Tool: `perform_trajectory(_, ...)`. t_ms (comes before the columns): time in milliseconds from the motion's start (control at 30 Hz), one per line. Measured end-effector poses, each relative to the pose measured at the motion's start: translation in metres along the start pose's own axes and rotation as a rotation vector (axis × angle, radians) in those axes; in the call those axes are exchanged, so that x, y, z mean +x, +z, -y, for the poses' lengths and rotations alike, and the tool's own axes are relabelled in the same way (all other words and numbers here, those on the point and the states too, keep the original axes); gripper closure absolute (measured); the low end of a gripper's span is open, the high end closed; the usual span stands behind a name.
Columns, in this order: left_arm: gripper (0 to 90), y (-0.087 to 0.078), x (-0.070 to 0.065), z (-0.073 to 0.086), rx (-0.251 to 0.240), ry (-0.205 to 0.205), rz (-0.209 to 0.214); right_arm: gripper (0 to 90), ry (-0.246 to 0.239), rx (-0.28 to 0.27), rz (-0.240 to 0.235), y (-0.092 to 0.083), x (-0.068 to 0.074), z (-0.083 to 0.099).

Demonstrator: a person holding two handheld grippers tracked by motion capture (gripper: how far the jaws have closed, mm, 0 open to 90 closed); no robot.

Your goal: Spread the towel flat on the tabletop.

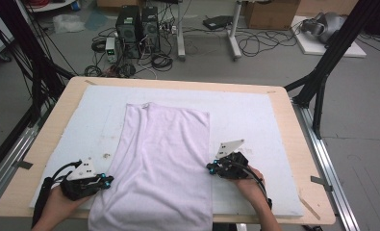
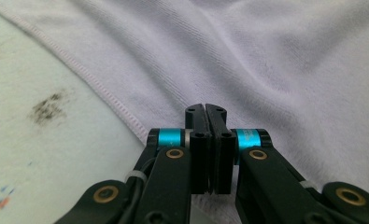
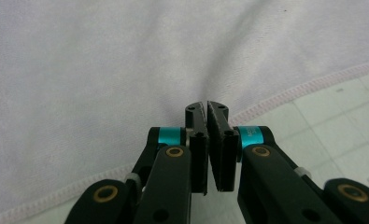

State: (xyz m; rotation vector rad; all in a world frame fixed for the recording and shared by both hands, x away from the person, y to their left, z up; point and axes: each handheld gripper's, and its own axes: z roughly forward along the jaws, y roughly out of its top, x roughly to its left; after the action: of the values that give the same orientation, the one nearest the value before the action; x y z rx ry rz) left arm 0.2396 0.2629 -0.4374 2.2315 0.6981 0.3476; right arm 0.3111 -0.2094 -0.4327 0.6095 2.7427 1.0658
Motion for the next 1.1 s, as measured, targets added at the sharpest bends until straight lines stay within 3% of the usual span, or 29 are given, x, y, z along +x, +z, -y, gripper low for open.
perform_trajectory(167, 81.6, -0.005, 0.003, 0.002, -0.023, -0.032, -0.015, 86.5, 0.000, -0.041, 0.001, -0.005, 0.002, 0.001)
perform_trajectory(333, 76.9, -0.006, 0.004, -0.001, -0.048, -0.038, -0.022, 86.5, 0.009, -0.060, 0.001, -0.010, 0.002, 0.004)
perform_trajectory(567, 74.1, -0.005, 0.010, -0.006, -0.079, -0.053, -0.033, 86.6, 0.022, -0.059, 0.001, -0.016, 0.001, 0.011)
perform_trajectory(733, 71.9, 0.001, 0.013, -0.009, -0.075, -0.052, -0.032, 78.7, 0.046, -0.071, -0.001, -0.018, -0.001, 0.015)
perform_trajectory(1100, 62.7, 0.014, 0.021, -0.023, -0.119, -0.090, 0.011, 61.2, 0.056, -0.125, -0.007, -0.012, -0.007, 0.002)
